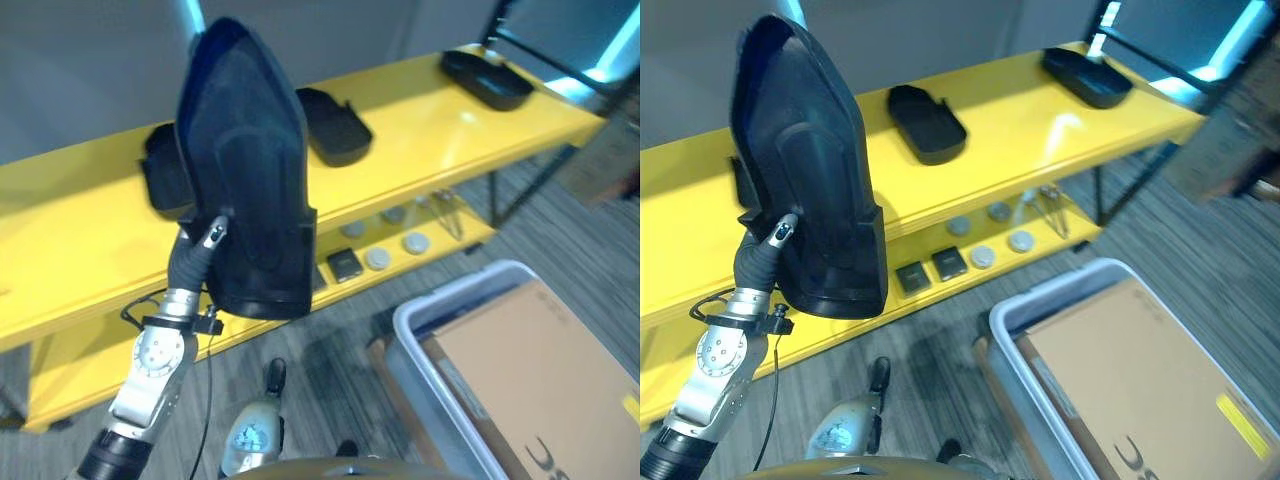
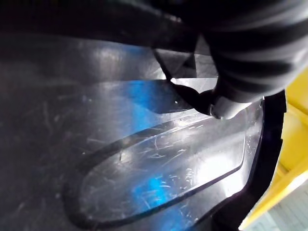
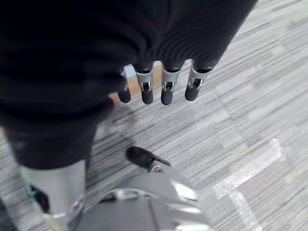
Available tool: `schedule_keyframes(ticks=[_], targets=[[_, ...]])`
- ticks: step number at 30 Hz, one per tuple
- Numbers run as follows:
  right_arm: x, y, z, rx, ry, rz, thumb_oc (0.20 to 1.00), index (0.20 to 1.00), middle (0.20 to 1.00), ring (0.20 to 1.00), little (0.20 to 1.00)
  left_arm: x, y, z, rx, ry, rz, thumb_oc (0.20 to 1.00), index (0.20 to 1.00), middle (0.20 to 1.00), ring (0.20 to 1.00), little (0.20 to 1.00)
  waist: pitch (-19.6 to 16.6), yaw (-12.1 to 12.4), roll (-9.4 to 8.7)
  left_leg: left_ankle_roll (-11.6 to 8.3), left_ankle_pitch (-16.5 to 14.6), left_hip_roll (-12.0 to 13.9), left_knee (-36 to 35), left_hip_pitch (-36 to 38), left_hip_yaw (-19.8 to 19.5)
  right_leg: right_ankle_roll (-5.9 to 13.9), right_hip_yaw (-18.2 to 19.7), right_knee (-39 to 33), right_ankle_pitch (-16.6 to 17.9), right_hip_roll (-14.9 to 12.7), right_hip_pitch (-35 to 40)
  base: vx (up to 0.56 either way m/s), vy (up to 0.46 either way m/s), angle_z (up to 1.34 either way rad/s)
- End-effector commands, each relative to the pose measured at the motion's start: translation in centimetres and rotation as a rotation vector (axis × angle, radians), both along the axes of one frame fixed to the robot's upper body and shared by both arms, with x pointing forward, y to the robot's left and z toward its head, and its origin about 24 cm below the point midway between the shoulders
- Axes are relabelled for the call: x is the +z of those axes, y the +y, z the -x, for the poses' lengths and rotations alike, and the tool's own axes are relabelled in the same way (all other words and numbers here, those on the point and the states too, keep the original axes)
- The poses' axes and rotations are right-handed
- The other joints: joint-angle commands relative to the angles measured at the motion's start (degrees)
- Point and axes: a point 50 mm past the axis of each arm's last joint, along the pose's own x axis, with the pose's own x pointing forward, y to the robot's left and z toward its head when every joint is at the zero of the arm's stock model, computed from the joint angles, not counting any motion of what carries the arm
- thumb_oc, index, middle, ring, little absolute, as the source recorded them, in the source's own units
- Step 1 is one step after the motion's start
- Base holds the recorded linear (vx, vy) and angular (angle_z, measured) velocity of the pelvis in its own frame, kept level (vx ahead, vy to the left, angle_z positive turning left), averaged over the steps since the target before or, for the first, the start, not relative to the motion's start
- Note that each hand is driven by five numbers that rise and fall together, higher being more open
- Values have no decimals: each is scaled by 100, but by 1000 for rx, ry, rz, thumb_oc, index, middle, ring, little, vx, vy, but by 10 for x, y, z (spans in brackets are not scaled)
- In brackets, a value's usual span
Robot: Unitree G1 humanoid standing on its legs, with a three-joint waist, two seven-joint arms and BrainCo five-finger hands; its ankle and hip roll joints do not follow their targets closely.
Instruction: Move parts from the plastic box to the shelf.
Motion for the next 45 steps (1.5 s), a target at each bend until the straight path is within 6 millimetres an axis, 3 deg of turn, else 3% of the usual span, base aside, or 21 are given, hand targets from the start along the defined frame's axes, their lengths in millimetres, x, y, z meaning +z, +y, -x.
schedule_keyframes(ticks=[1,5,8,10,14,15,18,19,21,23,24,25,28,31,34,35,36,38,39,42,45], targets=[[4,-2,-17,5,33,3,1000,1000,1000,1000,1000,54,1,6,-7,-322,77,200,200,200,200,200,-141,-161,141,24,-344,409,512,586,-259,251,522,464,-268,-147,-655,-101,232,93],[3,-11,2,109,193,32,1000,1000,1000,1000,1000,62,-6,4,-66,-344,96,200,200,200,200,200,-302,-342,137,97,-615,520,994,983,218,246,225,518,-111,-322,-840,-99,224,75],[3,-12,16,78,263,31,1000,1000,1000,1000,1000,67,-13,2,-115,-345,76,200,200,200,200,200,-496,-475,250,112,-781,382,227,1356,560,427,79,486,28,-475,-916,-50,331,117],[3,-11,12,61,267,36,1000,1000,1000,1000,1000,69,-15,4,-134,-351,56,200,200,200,200,200,-576,-447,338,142,-686,230,-213,1468,474,606,120,435,144,-589,-888,10,341,100],[2,-6,8,78,246,44,1000,1000,1000,1000,1000,74,-14,7,-143,-377,39,200,200,200,200,200,-652,-318,377,230,-735,75,-310,1435,360,806,6,348,278,-774,-792,-14,303,18],[1,0,5,48,236,37,1000,1000,1000,1000,1000,79,-12,8,-143,-389,23,200,200,200,200,200,-667,-206,389,333,-827,-48,-329,1427,364,892,-176,409,430,-1024,-806,-45,303,10],[0,6,0,2,211,22,1000,1000,1000,1000,1000,84,-15,6,-170,-376,24,200,200,200,200,200,-672,-118,421,535,-912,-225,-329,1341,225,854,-219,702,376,-1247,-804,-14,306,2],[0,7,-3,-23,197,20,1000,1000,1000,1000,1000,84,-19,3,-191,-360,20,200,200,200,200,200,-661,-166,433,627,-945,-309,-329,1318,32,814,36,920,325,-1241,-912,60,244,2],[0,7,-4,-37,188,12,1000,1000,1000,1000,1000,82,-23,1,-210,-351,16,200,200,200,200,200,-633,-269,434,706,-974,-382,-329,1315,-175,791,382,1147,277,-1127,-1060,72,144,17],[0,8,-5,-53,168,2,1000,1000,1000,1000,1000,81,-27,-2,-240,-347,18,200,200,200,200,200,-588,-420,415,821,-897,-466,-329,1239,-365,700,732,1356,192,-839,-1298,29,130,66],[0,6,-6,-65,151,-3,1000,1000,1000,1000,1000,79,-33,-2,-266,-343,13,200,200,200,200,200,-531,-578,377,894,-908,-577,-329,1243,-655,624,1104,1460,-48,-296,-1439,80,126,114],[1,4,-5,-58,153,2,1000,1000,1000,1000,1000,76,-35,-2,-268,-336,10,200,200,200,200,200,-486,-650,355,890,-891,-639,-329,1267,-768,517,1239,1415,-176,43,-1439,134,100,119],[0,-1,4,-58,163,4,1000,1000,1000,1000,1000,73,-38,-2,-270,-330,11,200,200,200,200,200,-474,-738,299,882,-872,-812,-329,1261,-989,358,1531,1105,-181,507,-1415,106,17,54],[-1,0,11,-52,198,-8,1000,1000,1000,1000,1000,69,-35,-7,-230,-299,0,200,200,200,200,200,-513,-753,234,906,-899,-1008,-256,1260,-1157,286,1889,687,-46,675,-1281,164,-71,75],[-1,-2,16,-37,212,-7,1000,1000,1000,1000,1000,66,-29,-9,-192,-277,11,200,200,200,200,200,-545,-735,201,882,-1079,-1074,218,1099,-1113,250,1999,596,-51,634,-1238,118,-40,10],[1,-8,14,-71,196,20,1000,1000,1000,1000,1000,64,-25,-9,-179,-273,15,200,200,200,200,200,-419,-664,115,734,-1112,-1083,1467,588,-906,171,1950,512,-25,413,-1060,49,11,-5],[1,-9,14,-74,194,23,1000,1000,1000,1000,1000,64,-25,-9,-180,-274,13,200,200,200,200,200,-411,-664,116,711,-1116,-1055,1620,499,-894,161,1938,508,-21,410,-1056,71,27,-1],[3,-16,13,-108,176,47,1000,1000,1000,1000,1000,65,-25,-9,-190,-283,-8,200,200,200,200,200,-288,-633,98,483,-850,-763,2325,10,-711,78,1872,503,-39,350,-935,83,97,-3],[6,-24,9,-118,154,42,1000,1000,1000,1000,1000,63,-22,-9,-161,-282,-24,200,200,200,200,200,-272,-673,127,346,-644,-297,2075,-42,-531,64,1835,541,-125,293,-865,147,200,6],[8,-26,3,-98,142,41,1000,1000,1000,1000,1000,60,-18,-10,-108,-272,-38,200,200,200,200,200,-336,-734,231,170,-165,108,1157,164,-567,100,1987,502,-173,302,-819,195,291,11],[12,-34,-2,-105,125,56,1000,1000,1000,1000,1000,57,-11,-15,-21,-236,-33,200,200,200,200,200,-328,-747,329,-48,495,476,387,0,-929,117,2480,435,-282,268,-625,206,344,-14]])
